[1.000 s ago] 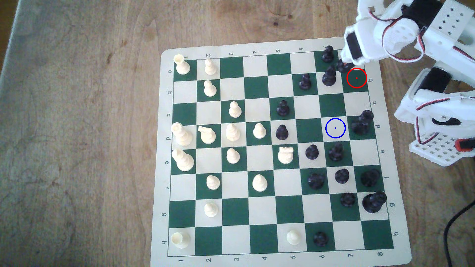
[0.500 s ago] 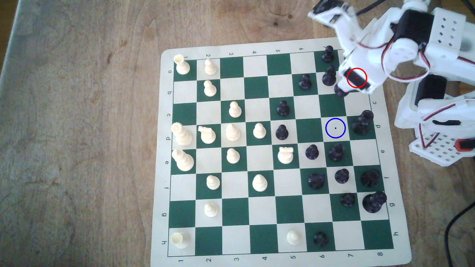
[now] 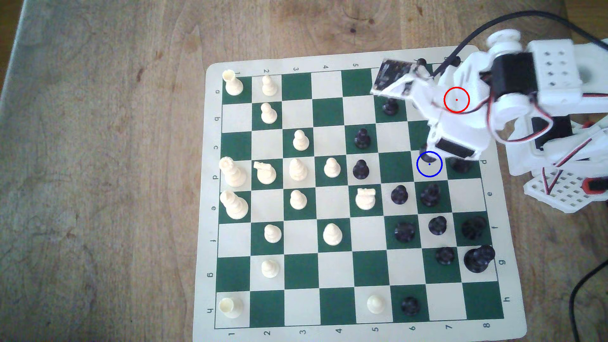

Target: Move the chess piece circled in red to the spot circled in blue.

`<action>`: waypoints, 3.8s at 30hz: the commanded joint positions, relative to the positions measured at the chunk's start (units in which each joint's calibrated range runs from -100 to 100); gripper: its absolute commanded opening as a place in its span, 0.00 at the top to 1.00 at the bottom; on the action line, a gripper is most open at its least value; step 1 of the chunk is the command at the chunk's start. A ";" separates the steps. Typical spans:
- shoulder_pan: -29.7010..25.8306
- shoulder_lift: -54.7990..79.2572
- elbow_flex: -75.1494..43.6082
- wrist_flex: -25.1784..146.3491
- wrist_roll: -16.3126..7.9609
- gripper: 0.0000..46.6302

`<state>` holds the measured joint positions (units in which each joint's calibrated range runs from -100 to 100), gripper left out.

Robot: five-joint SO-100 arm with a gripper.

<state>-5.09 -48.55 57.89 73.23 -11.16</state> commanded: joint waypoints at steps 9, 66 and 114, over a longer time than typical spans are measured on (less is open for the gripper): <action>-0.43 6.19 1.68 -4.92 0.88 1.00; 0.20 9.76 2.22 -8.12 1.03 0.90; 8.57 -35.32 23.08 -82.48 9.62 1.00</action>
<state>5.46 -76.29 78.22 -0.72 -3.05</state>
